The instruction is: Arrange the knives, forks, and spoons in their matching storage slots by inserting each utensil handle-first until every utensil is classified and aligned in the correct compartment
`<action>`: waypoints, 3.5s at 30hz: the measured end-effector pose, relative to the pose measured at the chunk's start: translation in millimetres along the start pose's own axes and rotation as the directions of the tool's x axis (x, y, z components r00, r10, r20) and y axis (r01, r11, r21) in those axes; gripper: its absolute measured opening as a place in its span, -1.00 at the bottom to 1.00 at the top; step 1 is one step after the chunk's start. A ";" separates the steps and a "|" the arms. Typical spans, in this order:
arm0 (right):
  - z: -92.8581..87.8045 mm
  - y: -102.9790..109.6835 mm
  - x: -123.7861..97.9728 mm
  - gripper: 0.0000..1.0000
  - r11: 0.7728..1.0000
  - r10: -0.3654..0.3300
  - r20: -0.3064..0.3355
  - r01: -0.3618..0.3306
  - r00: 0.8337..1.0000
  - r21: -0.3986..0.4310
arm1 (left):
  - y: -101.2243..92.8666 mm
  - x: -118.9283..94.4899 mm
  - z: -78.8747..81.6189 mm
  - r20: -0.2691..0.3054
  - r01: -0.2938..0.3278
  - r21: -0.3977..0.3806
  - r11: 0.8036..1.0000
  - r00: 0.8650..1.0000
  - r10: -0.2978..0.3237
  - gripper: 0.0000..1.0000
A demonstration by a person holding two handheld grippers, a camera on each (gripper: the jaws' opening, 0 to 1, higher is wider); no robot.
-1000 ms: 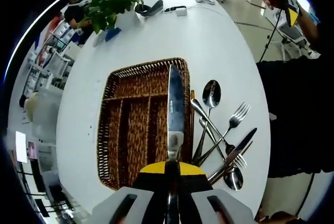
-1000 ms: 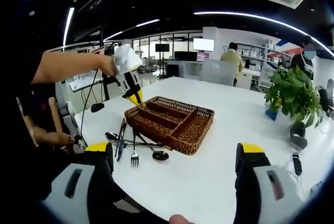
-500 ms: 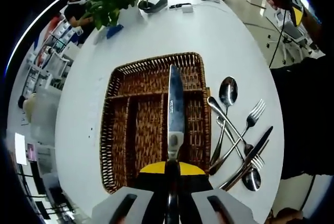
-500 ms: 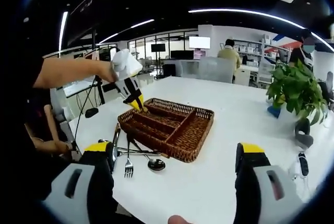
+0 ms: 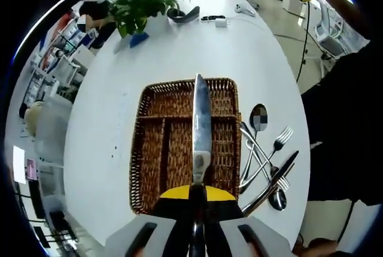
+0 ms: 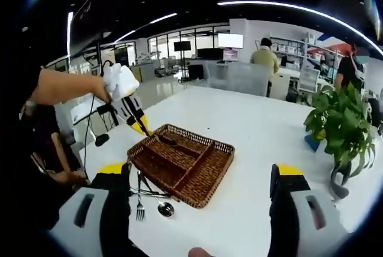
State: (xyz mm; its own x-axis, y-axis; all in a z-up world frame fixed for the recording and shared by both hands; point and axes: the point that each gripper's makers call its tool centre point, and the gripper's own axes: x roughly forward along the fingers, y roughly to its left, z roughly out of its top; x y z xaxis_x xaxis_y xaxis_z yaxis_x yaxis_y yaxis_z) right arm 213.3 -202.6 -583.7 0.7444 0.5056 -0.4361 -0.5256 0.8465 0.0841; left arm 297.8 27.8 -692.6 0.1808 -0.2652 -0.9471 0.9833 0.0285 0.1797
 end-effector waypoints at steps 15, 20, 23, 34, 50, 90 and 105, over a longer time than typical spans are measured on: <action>18.1 -24.2 -10.8 0.99 0.999 -0.009 0.019 0.010 1.000 -0.042 | -2.3 -16.7 1.5 -0.024 -0.034 -0.023 0.999 0.999 0.033 -0.95; 19.5 -25.2 -9.5 0.99 0.999 -0.005 0.027 0.006 1.000 -0.034 | -1.8 -13.5 -3.2 -0.028 -0.040 -0.021 0.999 0.999 0.039 -0.95; 18.6 -25.0 -6.2 0.99 0.999 -0.009 0.020 0.010 1.000 -0.039 | -1.6 -11.7 -4.6 -0.032 -0.041 -0.009 0.999 0.999 0.041 -0.95; 14.7 -6.3 5.8 0.99 0.998 -0.064 -0.006 0.064 0.998 -0.019 | 10.0 4.0 -12.9 -0.005 -0.046 0.018 0.999 0.999 0.046 -0.95; 24.7 14.0 28.6 0.99 0.992 -0.127 -0.040 0.128 0.991 0.007 | -2.3 62.7 -28.5 -0.041 -0.016 0.095 0.995 0.999 0.020 -0.95; -28.5 21.3 48.4 0.99 0.992 -0.127 -0.173 0.128 0.977 -0.005 | -25.4 160.4 -68.2 -0.064 0.007 0.067 0.998 0.998 -0.003 -0.95; -42.8 15.9 43.8 0.99 0.989 -0.144 -0.224 0.149 0.964 0.003 | -26.6 155.4 -63.0 -0.023 0.062 0.037 0.997 0.998 -0.061 -0.77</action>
State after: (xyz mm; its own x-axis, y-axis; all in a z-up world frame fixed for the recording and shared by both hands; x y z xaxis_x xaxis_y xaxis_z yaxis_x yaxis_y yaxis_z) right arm 219.9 -174.1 -639.8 0.7013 0.3280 -0.6330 -0.4076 0.9129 0.0214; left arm 301.1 46.6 -861.4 0.1209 -0.2445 -0.9621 0.9912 -0.0237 0.1306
